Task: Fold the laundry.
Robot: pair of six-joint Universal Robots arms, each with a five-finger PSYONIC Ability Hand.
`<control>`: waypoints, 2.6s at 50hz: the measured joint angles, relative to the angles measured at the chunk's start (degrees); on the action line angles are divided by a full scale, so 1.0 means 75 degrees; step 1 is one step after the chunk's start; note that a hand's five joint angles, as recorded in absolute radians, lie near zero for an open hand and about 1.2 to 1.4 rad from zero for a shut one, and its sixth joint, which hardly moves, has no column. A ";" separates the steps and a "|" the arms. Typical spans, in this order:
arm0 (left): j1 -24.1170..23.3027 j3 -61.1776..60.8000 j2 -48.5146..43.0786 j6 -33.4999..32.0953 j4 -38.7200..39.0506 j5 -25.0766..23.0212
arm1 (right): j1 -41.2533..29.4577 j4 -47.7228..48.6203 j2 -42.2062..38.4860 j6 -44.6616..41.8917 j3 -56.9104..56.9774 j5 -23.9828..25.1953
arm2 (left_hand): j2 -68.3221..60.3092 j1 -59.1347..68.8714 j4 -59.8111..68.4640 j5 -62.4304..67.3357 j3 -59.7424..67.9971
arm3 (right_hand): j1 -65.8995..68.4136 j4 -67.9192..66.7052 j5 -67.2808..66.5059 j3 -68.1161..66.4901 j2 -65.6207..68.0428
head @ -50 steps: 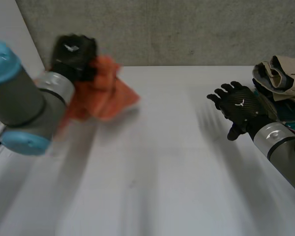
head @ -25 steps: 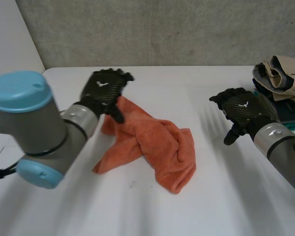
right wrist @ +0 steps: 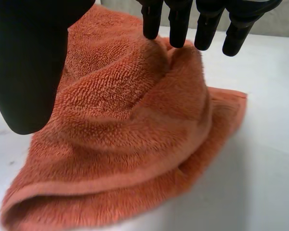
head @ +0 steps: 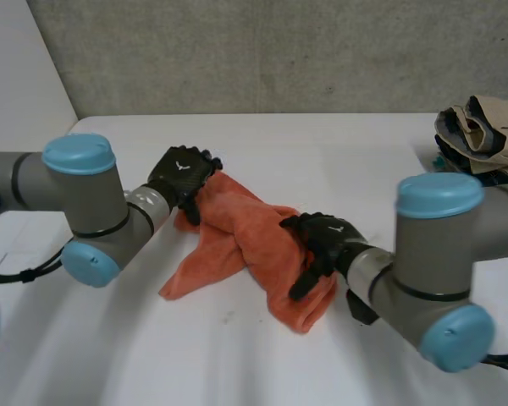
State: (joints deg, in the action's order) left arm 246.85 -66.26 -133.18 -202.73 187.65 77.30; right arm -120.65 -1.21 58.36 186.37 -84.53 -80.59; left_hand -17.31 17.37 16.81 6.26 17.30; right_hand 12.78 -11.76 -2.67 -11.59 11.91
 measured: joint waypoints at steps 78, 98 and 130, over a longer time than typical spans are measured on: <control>-0.1371 -0.1851 0.1971 0.2245 0.1314 0.1104 | 0.0536 0.3144 -0.1678 -0.5571 0.3253 -0.0576 | 0.0032 -0.0013 -0.0029 -0.0019 -0.0037 | -0.0025 0.0009 0.0013 -0.0030 0.0011; -0.0615 -0.3283 0.3513 0.2355 0.1265 0.1355 | 0.0921 -0.0319 0.1060 -0.4082 -0.0252 -0.0723 | 0.0032 -0.0013 -0.0029 -0.0016 -0.0037 | 0.0774 -0.0941 -0.0893 -0.0969 0.0818; -0.0391 -0.3706 0.3178 0.2592 0.1261 0.1419 | 0.0813 0.2472 0.0405 -0.4258 -0.0056 -0.0166 | 0.0246 -0.0226 -0.0208 -0.0204 -0.0255 | 0.6778 -0.7554 -0.7249 -0.7487 0.7406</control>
State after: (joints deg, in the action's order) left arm 243.91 -94.06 -109.35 -183.28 197.11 87.94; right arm -114.55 17.32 61.40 154.43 -84.95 -81.83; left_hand -15.47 15.67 15.25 4.73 15.39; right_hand 63.61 -68.42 -57.04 -67.74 67.45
